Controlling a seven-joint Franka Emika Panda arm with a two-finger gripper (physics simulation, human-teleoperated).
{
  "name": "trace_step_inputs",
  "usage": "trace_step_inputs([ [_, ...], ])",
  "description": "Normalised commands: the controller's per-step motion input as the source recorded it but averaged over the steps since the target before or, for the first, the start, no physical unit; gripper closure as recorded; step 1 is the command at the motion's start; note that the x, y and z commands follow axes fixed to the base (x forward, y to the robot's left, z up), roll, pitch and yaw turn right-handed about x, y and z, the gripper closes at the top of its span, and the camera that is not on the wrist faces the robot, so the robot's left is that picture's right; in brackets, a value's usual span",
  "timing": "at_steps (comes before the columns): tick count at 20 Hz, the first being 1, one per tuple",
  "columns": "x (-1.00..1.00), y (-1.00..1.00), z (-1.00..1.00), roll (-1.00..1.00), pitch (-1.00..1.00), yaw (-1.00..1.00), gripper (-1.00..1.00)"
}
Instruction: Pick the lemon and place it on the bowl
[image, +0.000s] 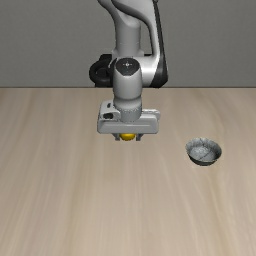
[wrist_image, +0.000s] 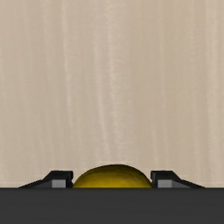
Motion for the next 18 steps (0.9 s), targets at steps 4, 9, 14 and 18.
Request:
trace_step_inputs([
  [4, 0.0, 0.0, 1.0, 0.0, 0.0, 0.0, 1.0],
  [9, 0.0, 0.2, 0.8, 0.0, 0.0, 0.0, 1.0],
  [14, 0.0, 1.0, 0.0, 0.0, 0.0, 0.0, 1.0],
  [18, 0.0, 1.0, 0.0, 0.0, 0.0, 0.0, 1.0],
])
